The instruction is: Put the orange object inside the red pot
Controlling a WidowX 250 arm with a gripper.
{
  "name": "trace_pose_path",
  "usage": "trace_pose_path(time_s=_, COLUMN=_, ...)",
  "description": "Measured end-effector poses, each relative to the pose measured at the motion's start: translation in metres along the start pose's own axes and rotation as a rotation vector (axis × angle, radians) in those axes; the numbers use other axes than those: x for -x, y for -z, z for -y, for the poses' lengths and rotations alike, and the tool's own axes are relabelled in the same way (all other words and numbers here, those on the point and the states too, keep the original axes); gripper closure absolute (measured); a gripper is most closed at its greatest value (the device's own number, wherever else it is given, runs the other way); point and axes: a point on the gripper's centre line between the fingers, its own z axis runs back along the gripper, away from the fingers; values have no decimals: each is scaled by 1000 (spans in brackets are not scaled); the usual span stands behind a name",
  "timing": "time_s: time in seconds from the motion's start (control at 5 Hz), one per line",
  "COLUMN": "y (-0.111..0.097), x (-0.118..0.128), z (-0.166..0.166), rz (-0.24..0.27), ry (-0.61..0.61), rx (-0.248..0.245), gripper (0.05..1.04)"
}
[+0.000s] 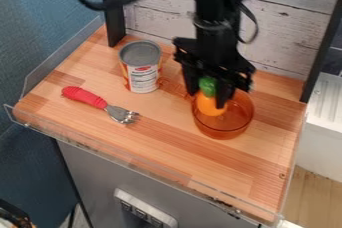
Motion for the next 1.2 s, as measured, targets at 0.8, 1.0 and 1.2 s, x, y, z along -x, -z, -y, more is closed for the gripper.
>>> trace_pose_path(time_s=0.8, y=46, x=-29, z=3, rz=-37, ry=-32, rx=-89, gripper=460)
trace_pose_path(time_s=1.0, y=46, x=-30, z=1, rz=-53, ry=-33, rx=-97, gripper=391)
trace_pose_path(time_s=1.2, y=45, x=-28, z=1, rz=-68, ry=-41, rx=-100, gripper=116)
